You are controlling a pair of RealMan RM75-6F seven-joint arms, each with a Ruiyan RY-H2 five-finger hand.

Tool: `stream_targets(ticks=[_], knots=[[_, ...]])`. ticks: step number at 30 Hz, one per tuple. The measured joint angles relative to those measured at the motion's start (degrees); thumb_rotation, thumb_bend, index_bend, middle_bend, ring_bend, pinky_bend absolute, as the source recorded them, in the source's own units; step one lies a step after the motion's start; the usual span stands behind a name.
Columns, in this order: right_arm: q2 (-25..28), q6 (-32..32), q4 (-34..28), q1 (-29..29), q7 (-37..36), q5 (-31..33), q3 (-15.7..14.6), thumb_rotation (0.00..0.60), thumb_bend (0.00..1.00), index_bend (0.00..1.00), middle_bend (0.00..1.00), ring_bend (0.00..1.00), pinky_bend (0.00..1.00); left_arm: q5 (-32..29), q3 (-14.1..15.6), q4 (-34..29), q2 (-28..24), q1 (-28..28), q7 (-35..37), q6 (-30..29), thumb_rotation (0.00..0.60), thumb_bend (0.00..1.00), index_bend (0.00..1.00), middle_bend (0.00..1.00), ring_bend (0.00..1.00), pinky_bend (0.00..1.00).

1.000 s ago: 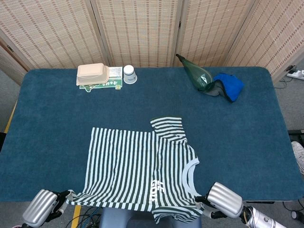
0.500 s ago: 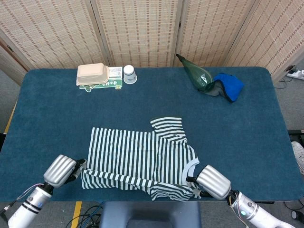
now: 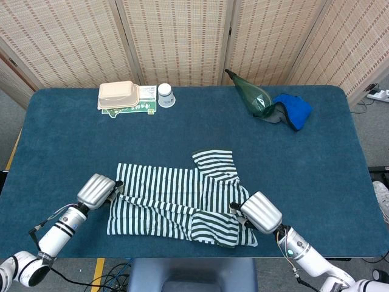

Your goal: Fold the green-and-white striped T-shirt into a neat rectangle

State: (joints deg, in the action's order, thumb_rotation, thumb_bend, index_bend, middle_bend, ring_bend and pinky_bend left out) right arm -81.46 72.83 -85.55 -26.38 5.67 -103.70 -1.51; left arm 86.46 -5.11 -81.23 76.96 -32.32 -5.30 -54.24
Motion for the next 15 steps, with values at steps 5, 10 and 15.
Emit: stream_targets(ticks=[5,10,15], knots=[[-1.42,-1.57,1.45,-0.65,0.83,1.83,0.68,0.6,0.6,0.76,0.95,1.0,1.0,-2.02,-0.94,2.98,2.05,-2.06,-0.88,1.78,0.6,0.58,0.6,0.91,0.83,0.96],[-2.72,-1.92,2.65,-0.99,2.2,2.6,1.24,0.6,0.6,0.76,0.95,1.0,1.0,-4.26,-1.61,5.99,3.94,-4.14,-3.12,4.08,0.6,0.58,0.59,0.91,0.83,0.96],[-4.45,-1.78,4.74,-1.5,2.97,3.47,2.27,0.6,0.6,0.76,0.95,1.0,1.0,-7.42,-2.33,8.65,5.84,-6.16,-5.69,6.51,0.6,0.58,0.58,0.91,0.83,0.96]])
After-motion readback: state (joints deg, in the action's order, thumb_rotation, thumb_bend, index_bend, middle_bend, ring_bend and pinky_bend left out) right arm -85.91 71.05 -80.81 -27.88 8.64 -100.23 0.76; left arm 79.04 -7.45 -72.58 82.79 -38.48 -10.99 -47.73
